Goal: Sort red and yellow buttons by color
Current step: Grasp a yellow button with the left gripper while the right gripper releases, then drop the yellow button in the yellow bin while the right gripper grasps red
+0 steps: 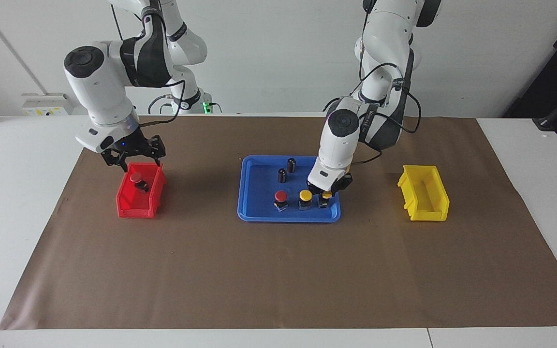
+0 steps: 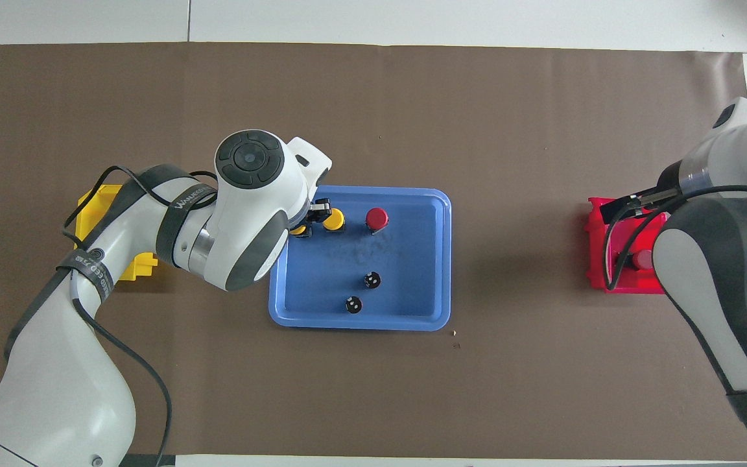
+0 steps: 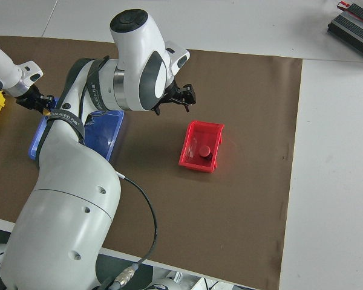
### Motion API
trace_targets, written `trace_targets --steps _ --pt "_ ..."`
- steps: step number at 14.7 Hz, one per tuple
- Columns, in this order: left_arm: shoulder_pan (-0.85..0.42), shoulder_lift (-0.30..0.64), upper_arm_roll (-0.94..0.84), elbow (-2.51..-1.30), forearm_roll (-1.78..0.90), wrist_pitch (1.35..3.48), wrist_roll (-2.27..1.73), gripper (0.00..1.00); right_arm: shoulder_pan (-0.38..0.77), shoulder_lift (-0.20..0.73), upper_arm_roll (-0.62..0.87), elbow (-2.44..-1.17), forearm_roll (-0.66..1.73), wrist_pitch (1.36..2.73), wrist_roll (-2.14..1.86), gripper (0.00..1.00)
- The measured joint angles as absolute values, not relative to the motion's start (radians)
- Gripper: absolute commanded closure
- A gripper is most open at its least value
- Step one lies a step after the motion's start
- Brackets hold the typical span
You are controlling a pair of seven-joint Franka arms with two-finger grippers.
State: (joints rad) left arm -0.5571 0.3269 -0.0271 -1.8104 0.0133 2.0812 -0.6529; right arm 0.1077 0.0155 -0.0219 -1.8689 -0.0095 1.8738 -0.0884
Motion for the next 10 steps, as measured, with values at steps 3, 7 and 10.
trace_targets --steps 3,7,10 --pt "-0.551 0.284 -0.021 -1.760 -0.005 1.945 -0.652 0.99 0.175 0.055 -0.021 -1.802 0.001 1.864 0.027 0.00" --pt "-0.480 0.155 -0.005 -1.700 -0.006 1.706 -0.579 0.99 0.259 0.122 -0.021 -1.640 0.010 1.805 0.178 0.00" --pt "-0.375 0.098 0.007 -1.700 -0.007 1.673 -0.411 0.99 0.388 0.249 -0.020 -1.497 0.009 1.796 0.366 0.00"
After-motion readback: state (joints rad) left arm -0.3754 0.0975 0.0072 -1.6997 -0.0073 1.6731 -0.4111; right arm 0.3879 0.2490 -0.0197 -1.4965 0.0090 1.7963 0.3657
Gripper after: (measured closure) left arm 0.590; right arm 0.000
